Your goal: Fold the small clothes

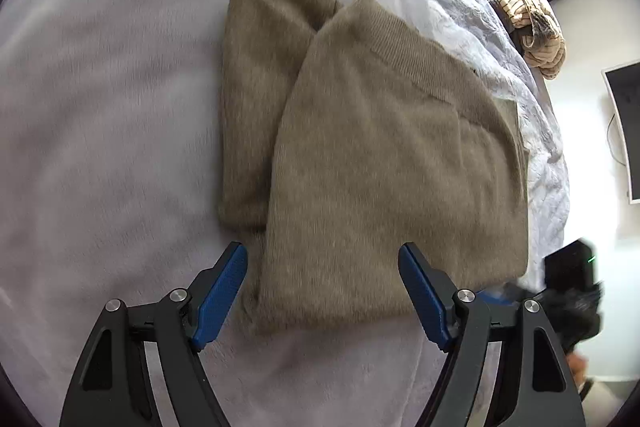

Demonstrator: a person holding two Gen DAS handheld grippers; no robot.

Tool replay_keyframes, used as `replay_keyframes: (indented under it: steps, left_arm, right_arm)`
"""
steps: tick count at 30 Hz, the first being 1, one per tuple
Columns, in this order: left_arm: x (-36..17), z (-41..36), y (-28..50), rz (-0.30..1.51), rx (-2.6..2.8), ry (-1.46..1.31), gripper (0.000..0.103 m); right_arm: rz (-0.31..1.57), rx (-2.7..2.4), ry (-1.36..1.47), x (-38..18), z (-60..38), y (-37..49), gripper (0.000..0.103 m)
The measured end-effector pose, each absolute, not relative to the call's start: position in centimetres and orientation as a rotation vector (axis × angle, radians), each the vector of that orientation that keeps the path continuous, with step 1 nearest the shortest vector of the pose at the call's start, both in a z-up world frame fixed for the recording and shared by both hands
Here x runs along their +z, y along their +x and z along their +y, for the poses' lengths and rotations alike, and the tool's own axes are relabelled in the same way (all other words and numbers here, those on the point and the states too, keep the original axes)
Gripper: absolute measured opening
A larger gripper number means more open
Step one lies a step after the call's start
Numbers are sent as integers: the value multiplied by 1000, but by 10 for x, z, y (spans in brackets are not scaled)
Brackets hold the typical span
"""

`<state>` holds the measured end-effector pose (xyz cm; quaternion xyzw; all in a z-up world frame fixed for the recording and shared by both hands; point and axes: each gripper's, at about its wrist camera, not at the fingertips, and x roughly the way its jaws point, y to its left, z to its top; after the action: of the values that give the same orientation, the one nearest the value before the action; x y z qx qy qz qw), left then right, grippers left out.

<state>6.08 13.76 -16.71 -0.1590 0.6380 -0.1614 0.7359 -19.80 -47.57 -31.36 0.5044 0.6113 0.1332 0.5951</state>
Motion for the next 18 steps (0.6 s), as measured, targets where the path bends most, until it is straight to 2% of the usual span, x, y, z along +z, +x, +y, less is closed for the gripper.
replay_keyframes:
  steps: [3, 5, 6, 7, 8, 9, 14, 18]
  left_arm:
    - [-171, 134, 58, 1402, -376, -389, 79]
    - [-172, 133, 58, 1391, -397, -414, 72]
    - [-173, 131, 59, 1392, -408, -421, 52]
    - [-174, 130, 59, 1397, -419, -423, 19]
    - [-174, 130, 58, 1403, -438, -427, 5]
    - [-172, 130, 57, 1401, -450, -431, 6]
    - [-146, 139, 37, 1325, -484, -370, 6]
    - [-176, 156, 21, 1390, -414, -386, 6]
  right_arm:
    - [1358, 242, 1255, -329, -468, -207, 55]
    - [1308, 191, 1306, -335, -469, -208, 55]
    - [1280, 165, 1348, -340, -470, -207, 55]
    - [1258, 146, 1384, -343, -472, -205, 54]
    - [1246, 140, 1395, -343, -472, -204, 39]
    - [1248, 141, 1380, -339, -472, -199, 7]
    - [1269, 224, 1160, -302, -469, -186, 8]
    - [1330, 202, 1122, -316, -465, -192, 8]
